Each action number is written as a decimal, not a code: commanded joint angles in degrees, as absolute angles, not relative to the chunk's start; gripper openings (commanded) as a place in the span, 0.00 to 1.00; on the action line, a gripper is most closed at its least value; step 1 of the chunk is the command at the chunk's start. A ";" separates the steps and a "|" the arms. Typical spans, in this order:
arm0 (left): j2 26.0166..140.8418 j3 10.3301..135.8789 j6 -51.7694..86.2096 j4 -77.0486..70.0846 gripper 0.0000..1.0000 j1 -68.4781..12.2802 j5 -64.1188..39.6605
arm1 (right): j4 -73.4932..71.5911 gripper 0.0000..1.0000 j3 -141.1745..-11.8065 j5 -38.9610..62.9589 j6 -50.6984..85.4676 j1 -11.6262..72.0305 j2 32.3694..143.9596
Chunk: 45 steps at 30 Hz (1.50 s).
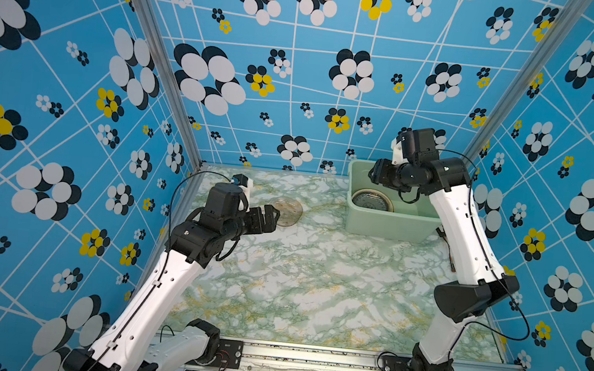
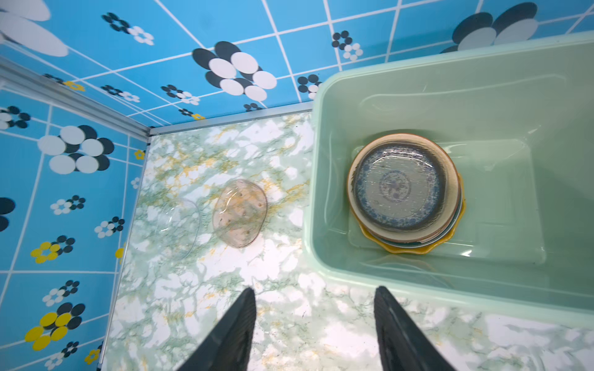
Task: Place the plates into the plastic bin on the countertop
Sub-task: Place the plate in the plastic bin, then pick up the plate from the top-center of the table.
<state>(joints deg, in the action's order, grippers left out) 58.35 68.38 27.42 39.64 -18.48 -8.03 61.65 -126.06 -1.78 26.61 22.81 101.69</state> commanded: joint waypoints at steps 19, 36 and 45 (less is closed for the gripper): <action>45.64 62.52 29.19 50.48 0.99 -16.71 -6.68 | 29.85 0.60 -96.39 -12.94 59.68 47.22 102.92; 52.70 60.14 37.11 46.44 0.99 -14.45 -13.10 | 30.78 0.58 -115.75 -7.77 58.24 46.68 132.72; 56.28 60.42 38.50 45.77 0.99 -12.64 -15.66 | 29.90 0.52 -116.63 -6.23 57.00 43.71 137.47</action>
<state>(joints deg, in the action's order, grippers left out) 55.68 60.73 37.98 46.59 -13.13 -14.02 29.50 -114.54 -7.31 58.52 44.60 135.76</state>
